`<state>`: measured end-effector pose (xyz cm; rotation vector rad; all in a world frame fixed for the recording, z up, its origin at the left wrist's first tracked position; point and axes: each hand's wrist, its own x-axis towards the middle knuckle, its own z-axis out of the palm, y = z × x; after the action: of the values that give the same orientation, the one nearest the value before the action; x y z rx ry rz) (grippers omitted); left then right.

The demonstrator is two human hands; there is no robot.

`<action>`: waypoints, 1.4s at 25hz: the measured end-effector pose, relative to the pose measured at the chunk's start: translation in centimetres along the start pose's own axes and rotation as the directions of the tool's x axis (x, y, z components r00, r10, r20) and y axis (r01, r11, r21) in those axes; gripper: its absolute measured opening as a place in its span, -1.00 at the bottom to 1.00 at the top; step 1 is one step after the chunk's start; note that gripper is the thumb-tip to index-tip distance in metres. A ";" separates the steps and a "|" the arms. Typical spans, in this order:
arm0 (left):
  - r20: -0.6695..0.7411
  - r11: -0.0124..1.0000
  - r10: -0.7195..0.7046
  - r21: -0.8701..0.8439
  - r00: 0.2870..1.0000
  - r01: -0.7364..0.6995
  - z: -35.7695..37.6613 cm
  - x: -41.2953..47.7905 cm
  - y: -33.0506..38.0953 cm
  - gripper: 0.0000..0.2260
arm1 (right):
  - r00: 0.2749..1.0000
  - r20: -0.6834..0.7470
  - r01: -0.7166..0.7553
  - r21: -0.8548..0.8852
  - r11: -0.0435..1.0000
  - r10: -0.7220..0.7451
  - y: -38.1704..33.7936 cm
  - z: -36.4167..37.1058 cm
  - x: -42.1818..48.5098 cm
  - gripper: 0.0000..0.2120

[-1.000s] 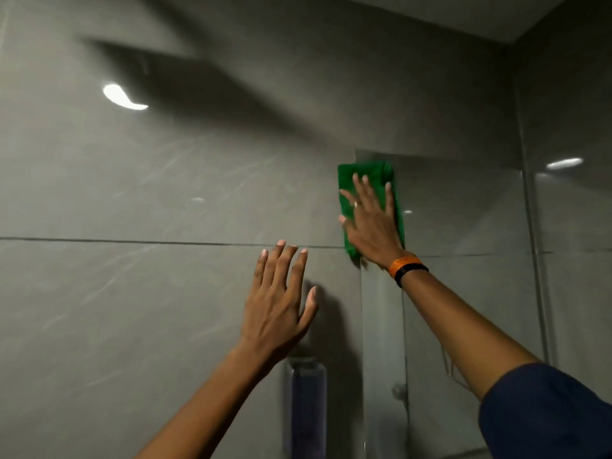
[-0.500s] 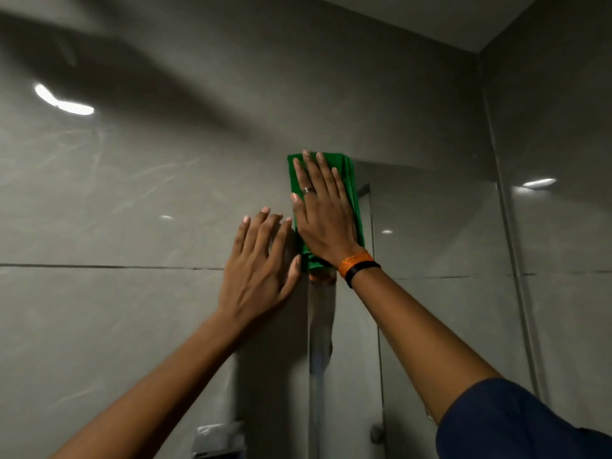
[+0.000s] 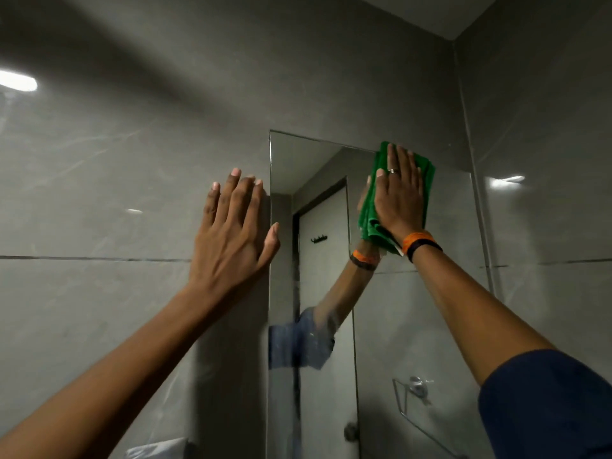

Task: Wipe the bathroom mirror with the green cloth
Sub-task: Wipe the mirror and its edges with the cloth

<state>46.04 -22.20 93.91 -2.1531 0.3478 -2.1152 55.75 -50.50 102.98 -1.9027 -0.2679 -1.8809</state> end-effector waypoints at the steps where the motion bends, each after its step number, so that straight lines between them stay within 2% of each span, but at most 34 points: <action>1: -0.004 1.000 0.005 -0.001 1.000 -0.005 0.2 0.0 0.0 -0.33 | 1.000 0.001 -0.029 0.005 1.000 0.029 1.6 -0.2 0.3 -0.49; 9: -0.048 0.999 0.044 0.012 0.998 -0.044 0.8 -0.3 0.1 -0.34 | 0.947 -0.050 -0.317 -0.014 0.948 0.316 10.8 -1.6 4.5 -0.51; 15: -0.087 0.996 0.087 0.018 0.992 -0.085 0.8 -0.7 0.2 -0.35 | 0.923 -0.052 -0.383 -0.008 0.924 0.382 12.2 -1.6 2.5 -0.50; 19: -0.031 0.999 0.051 -0.013 0.998 -0.052 0.7 -3.1 0.3 -0.33 | 0.874 -0.056 -0.483 0.012 0.875 0.483 12.7 -2.1 -4.0 -0.50; 28: 0.080 0.994 0.104 -0.035 0.991 -0.102 -0.7 -9.0 -1.1 -0.32 | 0.767 -0.041 -0.641 -0.005 0.768 0.640 14.5 -3.2 -24.2 -0.51; 32: 0.111 0.992 0.118 -0.056 0.987 -0.112 -1.3 -9.9 -1.5 -0.31 | 0.674 -0.019 -0.736 -0.095 0.670 0.738 14.4 -3.7 -31.1 -0.50; 35: 0.114 0.991 0.125 -0.053 0.986 -0.119 -1.4 -10.3 -1.7 -0.31 | 0.612 0.011 -0.783 -0.131 0.608 0.791 14.5 -4.2 -35.5 -0.36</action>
<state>44.70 -17.98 84.36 -2.2073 0.5070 -1.9248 56.57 -59.02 65.33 -1.7150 0.6078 -1.2176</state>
